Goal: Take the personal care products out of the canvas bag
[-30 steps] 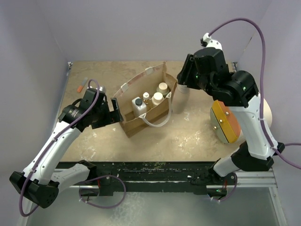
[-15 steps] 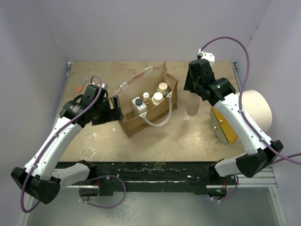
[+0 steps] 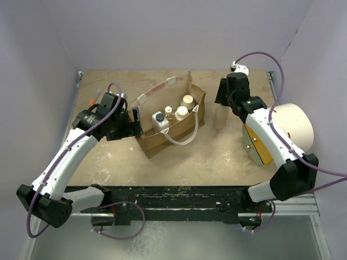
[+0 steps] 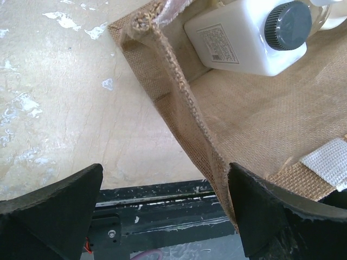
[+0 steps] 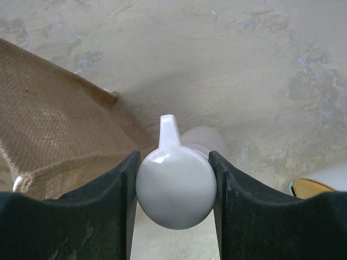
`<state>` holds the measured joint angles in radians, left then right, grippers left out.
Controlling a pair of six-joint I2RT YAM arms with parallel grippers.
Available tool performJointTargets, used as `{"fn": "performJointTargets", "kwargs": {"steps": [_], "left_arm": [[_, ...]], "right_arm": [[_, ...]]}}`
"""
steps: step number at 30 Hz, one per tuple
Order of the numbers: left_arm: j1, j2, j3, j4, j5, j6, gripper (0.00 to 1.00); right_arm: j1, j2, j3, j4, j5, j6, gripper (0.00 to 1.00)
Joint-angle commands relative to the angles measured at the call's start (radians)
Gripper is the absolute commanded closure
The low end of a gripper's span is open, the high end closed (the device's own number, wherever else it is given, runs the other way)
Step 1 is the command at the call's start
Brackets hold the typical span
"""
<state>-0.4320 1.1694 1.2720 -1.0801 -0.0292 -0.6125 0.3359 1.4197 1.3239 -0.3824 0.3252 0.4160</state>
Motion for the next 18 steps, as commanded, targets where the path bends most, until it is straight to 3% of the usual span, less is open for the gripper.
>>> {"fn": "performJointTargets", "kwargs": {"steps": [1, 7, 10, 16, 18], "left_arm": [[0.003, -0.007, 0.029, 0.002, -0.003, 0.009, 0.01], [0.004, -0.020, 0.013, 0.008, 0.017, -0.026, 0.01], [0.004, -0.041, -0.003, 0.015, 0.038, -0.035, 0.01], [0.004, -0.060, -0.018, 0.017, 0.066, -0.030, 0.01], [0.004, -0.062, -0.034, 0.022, 0.094, -0.031, 0.01]], "right_arm": [[-0.028, -0.013, -0.003, 0.213, -0.062, -0.044, 1.00], [-0.037, 0.000, -0.060, 0.208, -0.085, -0.039, 0.98], [-0.037, 0.000, -0.078, 0.194, -0.091, -0.037, 0.82], [-0.038, -0.048, -0.092, 0.108, -0.077, -0.023, 0.34], [-0.037, -0.080, -0.092, 0.076, -0.070, -0.022, 0.24]]}}
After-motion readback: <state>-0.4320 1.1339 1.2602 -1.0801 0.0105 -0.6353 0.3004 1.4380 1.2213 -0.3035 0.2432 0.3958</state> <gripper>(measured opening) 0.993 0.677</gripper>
